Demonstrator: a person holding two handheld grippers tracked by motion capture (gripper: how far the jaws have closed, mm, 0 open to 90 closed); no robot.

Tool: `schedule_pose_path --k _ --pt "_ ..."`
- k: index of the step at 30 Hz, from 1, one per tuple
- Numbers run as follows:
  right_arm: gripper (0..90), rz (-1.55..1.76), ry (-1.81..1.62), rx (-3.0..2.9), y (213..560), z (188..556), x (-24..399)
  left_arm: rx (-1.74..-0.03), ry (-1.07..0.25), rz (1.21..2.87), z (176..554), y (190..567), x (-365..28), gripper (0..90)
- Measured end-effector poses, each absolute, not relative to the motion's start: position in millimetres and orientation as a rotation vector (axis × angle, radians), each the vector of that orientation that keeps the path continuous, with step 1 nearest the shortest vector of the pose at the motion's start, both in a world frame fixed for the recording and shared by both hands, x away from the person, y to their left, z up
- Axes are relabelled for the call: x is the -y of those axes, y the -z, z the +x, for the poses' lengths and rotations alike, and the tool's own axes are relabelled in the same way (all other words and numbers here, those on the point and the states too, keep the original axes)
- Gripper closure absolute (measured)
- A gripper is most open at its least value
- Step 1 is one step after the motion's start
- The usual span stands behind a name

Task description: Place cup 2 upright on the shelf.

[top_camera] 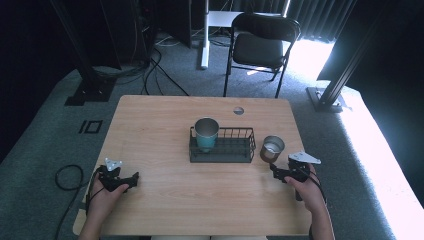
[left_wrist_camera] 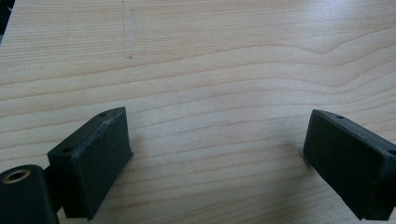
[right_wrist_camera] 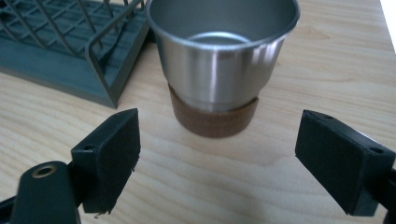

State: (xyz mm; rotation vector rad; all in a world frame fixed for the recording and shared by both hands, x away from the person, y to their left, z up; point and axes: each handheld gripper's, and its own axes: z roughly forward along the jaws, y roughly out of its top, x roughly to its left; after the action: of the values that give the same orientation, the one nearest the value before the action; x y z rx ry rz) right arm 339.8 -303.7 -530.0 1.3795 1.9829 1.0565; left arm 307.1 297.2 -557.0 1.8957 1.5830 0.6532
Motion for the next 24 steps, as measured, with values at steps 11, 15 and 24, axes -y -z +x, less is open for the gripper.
schedule_pose_path --k 11,15,24 --pt "13.0 1.371 -1.098 -1.949 526 351 301 -1.583 -0.653 1.896 307 557 -297 8.1" --pt "12.8 1.360 -1.107 -1.938 522 357 297 -1.583 -0.653 1.896 307 557 -297 8.1" --pt "12.4 1.356 -1.110 -1.918 519 368 295 -1.584 -0.653 1.894 307 557 -297 8.1"
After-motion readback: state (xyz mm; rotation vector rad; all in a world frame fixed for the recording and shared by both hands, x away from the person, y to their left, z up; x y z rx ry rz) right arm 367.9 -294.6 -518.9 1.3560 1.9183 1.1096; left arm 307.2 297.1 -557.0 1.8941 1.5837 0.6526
